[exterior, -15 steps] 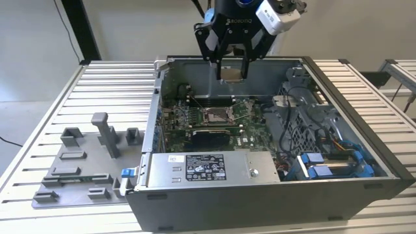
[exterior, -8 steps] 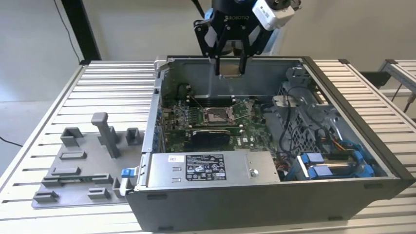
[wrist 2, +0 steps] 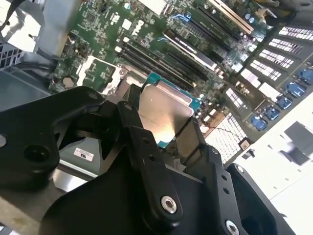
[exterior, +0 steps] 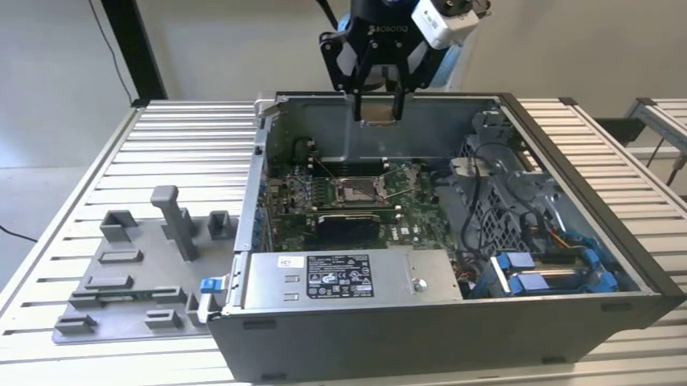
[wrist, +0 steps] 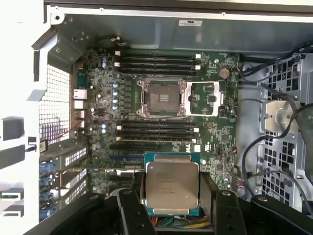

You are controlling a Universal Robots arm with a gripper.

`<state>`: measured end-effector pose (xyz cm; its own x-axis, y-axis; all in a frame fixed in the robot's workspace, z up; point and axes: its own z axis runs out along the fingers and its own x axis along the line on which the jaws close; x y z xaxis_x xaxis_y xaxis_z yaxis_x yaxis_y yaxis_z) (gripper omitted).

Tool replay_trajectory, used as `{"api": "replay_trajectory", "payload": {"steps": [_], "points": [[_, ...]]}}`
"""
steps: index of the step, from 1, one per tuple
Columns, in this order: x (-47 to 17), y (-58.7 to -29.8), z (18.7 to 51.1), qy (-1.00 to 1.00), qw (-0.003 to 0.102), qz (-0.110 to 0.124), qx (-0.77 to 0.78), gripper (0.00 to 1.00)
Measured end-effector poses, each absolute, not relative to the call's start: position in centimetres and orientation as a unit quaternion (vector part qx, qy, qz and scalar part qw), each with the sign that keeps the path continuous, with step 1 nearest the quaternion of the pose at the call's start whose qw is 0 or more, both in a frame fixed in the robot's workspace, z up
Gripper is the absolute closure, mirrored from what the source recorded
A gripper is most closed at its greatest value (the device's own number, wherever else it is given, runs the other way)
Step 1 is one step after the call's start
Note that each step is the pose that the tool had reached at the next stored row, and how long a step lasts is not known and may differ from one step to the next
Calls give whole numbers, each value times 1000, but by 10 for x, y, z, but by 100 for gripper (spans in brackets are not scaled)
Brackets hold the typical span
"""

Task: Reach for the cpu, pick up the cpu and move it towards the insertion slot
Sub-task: 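Pick up the cpu and move it towards the insertion slot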

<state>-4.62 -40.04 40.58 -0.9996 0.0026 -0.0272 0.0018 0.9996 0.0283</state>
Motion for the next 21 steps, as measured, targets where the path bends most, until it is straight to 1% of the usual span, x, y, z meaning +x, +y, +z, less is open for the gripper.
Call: {"api": "replay_trajectory", "payload": {"steps": [21], "points": [[-46,-343,398,1000,14,14,5,100]]}}
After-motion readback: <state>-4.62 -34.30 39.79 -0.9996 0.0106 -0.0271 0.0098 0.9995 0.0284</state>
